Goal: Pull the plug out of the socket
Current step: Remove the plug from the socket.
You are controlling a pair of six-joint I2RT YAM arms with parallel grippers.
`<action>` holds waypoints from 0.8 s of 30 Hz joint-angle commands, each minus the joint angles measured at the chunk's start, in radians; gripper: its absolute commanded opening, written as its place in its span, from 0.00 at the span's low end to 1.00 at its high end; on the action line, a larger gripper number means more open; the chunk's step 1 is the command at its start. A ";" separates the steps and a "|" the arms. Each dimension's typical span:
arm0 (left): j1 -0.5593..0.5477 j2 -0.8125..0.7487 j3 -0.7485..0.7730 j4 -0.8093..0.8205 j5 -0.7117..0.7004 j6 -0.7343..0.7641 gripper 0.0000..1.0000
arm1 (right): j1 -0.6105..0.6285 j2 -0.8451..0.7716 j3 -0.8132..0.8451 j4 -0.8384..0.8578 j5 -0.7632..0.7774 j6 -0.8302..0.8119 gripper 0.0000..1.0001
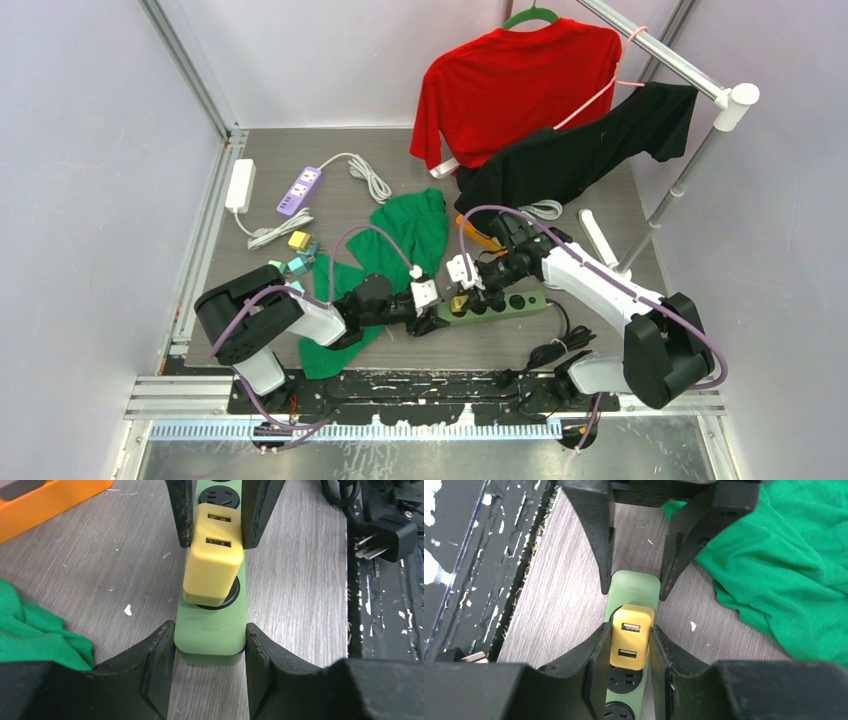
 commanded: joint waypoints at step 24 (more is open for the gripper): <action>0.035 0.031 -0.023 -0.205 -0.085 -0.014 0.00 | 0.024 0.077 0.024 0.016 0.009 0.142 0.24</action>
